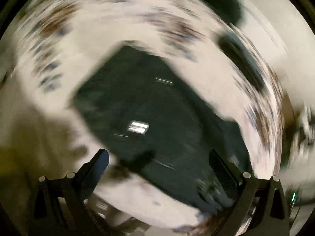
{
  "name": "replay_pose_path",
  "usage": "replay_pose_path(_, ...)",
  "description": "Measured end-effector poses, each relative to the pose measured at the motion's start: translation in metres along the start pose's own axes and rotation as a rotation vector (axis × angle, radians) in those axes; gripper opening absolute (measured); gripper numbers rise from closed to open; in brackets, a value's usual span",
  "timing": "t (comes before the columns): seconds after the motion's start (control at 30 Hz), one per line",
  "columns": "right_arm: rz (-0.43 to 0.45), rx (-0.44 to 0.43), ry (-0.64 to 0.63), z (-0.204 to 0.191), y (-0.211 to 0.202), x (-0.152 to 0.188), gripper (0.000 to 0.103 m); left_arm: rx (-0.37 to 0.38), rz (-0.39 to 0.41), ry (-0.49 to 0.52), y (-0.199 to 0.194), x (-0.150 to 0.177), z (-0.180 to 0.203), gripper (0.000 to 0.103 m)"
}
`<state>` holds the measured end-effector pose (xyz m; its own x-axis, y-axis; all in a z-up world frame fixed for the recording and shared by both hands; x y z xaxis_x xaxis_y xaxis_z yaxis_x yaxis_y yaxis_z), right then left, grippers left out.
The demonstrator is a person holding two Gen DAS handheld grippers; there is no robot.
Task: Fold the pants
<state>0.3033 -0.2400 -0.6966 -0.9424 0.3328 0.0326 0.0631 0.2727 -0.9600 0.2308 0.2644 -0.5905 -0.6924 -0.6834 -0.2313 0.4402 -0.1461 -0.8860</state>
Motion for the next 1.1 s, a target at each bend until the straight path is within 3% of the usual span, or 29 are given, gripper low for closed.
replay_pose_path(0.07, -0.009, 0.013, -0.017, -0.011, 0.001, -0.001, 0.085, -0.016, 0.006, -0.124, 0.010, -0.008, -0.034, 0.103)
replay_pose_path(0.17, -0.005, 0.052, -0.042, -0.029, -0.002, 0.002, 0.085, -0.022, 0.030, -0.182, 0.031, -0.016, -0.057, 0.102)
replay_pose_path(0.27, 0.004, 0.081, -0.049, -0.047, 0.001, 0.006, 0.085, 0.057, 0.075, -0.220, 0.043, -0.030, -0.063, 0.093)
replay_pose_path(0.33, -0.002, 0.095, -0.041, -0.050, 0.008, 0.005, 0.085, 0.086, 0.094, -0.230, 0.050, -0.033, -0.061, 0.072)
replay_pose_path(0.6, -0.015, 0.099, -0.053, -0.055, 0.014, 0.014, 0.085, 0.174, 0.122, -0.316, 0.063, -0.051, -0.071, 0.072)
replay_pose_path(0.67, -0.014, 0.093, -0.060, -0.060, 0.016, 0.015, 0.085, 0.187, 0.136, -0.300, 0.055, -0.049, -0.070, 0.053)
replay_pose_path(0.7, -0.011, 0.090, -0.062, -0.060, 0.015, 0.017, 0.085, 0.207, 0.144, -0.272, 0.051, -0.047, -0.066, 0.035)
replay_pose_path(0.73, -0.009, 0.088, -0.063, -0.070, 0.017, 0.015, 0.085, 0.211, 0.159, -0.240, 0.045, -0.046, -0.064, 0.031)
replay_pose_path(0.93, 0.013, 0.045, -0.047, -0.072, 0.015, 0.011, 0.085, 0.278, 0.261, -0.090, -0.004, -0.042, -0.028, 0.025)
replay_pose_path(1.1, 0.036, -0.014, -0.033, -0.049, -0.006, 0.012, 0.085, 0.350, 0.338, 0.115, -0.062, -0.025, 0.035, 0.024)
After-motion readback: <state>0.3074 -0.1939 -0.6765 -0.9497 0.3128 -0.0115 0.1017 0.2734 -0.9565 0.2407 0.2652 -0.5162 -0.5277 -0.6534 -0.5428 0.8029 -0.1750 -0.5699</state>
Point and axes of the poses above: each gripper's, at about its wrist camera, not at the fingertips, and y roughly the way its jaws point, z to its right, x to its underside, the point moved 1 cm from there along y, roughly the way its jaws point, and after that the axes turned 1 degree about -y, right-handed, at the moved point
